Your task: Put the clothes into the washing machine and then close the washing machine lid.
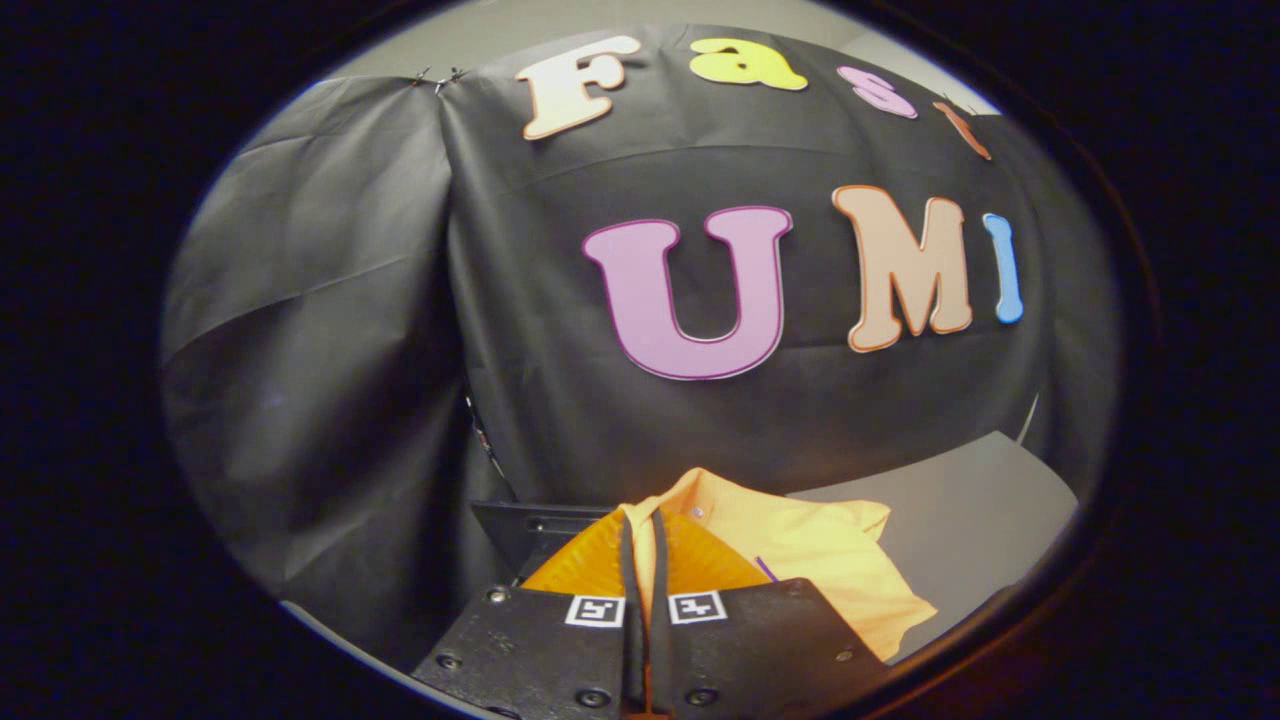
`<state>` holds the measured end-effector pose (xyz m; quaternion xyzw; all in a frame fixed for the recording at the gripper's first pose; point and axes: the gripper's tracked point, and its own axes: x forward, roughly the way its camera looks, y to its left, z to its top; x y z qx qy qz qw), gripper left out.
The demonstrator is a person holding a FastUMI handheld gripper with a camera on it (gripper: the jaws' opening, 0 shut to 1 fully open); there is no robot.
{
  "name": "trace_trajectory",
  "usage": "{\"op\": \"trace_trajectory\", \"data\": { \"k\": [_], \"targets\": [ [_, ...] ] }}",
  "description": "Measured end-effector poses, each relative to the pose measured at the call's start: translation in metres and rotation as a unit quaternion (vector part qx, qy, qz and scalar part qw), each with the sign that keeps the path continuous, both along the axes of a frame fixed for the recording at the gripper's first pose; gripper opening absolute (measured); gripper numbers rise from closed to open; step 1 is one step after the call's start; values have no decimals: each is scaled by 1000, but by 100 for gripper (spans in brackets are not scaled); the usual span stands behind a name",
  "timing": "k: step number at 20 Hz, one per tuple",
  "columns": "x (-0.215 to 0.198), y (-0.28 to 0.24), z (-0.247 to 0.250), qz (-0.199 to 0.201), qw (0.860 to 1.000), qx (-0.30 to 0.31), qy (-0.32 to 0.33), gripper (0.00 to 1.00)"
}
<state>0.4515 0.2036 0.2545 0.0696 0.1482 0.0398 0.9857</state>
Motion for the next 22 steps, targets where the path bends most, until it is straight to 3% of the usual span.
{"op": "trace_trajectory", "data": {
  "k": [7, 11, 18, 22],
  "targets": [
    [32, 41, -34, 14, 1000, 8, 13, 2],
    [49, 48, -53, 14, 998, 64, 3, 2],
    [63, 41, -109, -17, 999, 28, 29, 8],
    [65, 53, -116, 5, 1000, 7, 11, 12]
  ]
}}
